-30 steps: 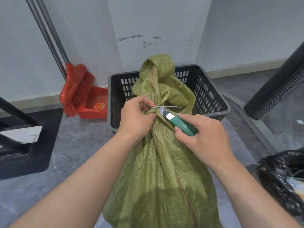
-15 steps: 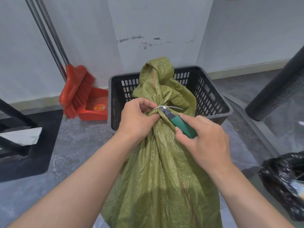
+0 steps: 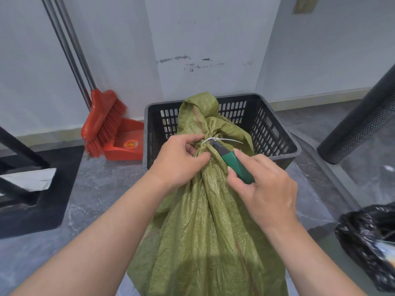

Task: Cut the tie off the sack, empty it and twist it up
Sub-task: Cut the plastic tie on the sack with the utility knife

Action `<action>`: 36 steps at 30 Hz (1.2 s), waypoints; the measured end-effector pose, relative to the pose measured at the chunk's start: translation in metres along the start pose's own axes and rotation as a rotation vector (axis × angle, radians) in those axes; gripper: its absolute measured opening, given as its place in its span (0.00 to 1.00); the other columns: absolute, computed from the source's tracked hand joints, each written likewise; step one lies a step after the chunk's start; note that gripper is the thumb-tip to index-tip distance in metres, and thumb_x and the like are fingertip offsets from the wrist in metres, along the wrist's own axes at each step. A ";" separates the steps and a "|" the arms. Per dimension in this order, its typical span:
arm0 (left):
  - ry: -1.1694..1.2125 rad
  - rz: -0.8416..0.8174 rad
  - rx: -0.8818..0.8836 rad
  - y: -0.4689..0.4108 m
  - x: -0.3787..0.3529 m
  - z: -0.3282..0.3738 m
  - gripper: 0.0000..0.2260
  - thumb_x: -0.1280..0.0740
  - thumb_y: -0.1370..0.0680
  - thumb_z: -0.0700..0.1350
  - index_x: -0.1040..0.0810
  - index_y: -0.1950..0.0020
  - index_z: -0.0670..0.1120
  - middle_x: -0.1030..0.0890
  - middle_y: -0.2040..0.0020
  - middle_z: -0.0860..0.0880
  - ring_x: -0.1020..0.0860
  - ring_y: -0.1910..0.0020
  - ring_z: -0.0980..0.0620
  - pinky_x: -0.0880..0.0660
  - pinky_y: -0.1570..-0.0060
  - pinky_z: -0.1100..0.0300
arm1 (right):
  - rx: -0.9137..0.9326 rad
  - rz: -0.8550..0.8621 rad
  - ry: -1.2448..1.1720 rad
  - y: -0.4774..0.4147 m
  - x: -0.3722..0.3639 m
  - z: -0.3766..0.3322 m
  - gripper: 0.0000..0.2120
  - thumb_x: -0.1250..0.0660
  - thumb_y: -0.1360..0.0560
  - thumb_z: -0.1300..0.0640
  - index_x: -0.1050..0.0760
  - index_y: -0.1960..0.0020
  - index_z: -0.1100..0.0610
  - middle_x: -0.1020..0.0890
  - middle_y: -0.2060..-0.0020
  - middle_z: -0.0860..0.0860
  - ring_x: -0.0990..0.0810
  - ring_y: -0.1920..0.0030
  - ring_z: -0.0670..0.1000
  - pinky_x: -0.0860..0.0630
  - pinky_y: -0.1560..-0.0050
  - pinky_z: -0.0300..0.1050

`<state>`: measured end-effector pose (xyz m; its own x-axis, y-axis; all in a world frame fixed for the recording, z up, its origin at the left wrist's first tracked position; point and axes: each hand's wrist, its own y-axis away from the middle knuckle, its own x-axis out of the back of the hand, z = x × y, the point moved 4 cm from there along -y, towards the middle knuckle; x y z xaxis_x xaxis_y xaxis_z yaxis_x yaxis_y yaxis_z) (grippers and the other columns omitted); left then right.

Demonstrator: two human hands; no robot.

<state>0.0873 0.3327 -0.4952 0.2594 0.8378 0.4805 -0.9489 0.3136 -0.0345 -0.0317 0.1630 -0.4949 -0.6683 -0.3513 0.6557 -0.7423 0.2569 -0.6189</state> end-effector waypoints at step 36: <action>0.600 0.084 0.478 0.004 -0.001 0.008 0.08 0.18 0.30 0.40 0.16 0.59 0.44 0.15 0.65 0.43 0.21 0.77 0.50 0.22 0.75 0.59 | 0.047 0.083 -0.069 0.004 0.019 -0.007 0.16 0.24 0.29 0.51 0.13 0.42 0.51 0.17 0.61 0.46 0.20 0.65 0.51 0.25 0.74 0.46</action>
<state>0.0817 0.3294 -0.4891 0.1061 0.9920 -0.0689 -0.9088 0.1248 0.3981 -0.0482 0.1640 -0.4818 -0.7213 -0.3918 0.5712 -0.6803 0.2457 -0.6905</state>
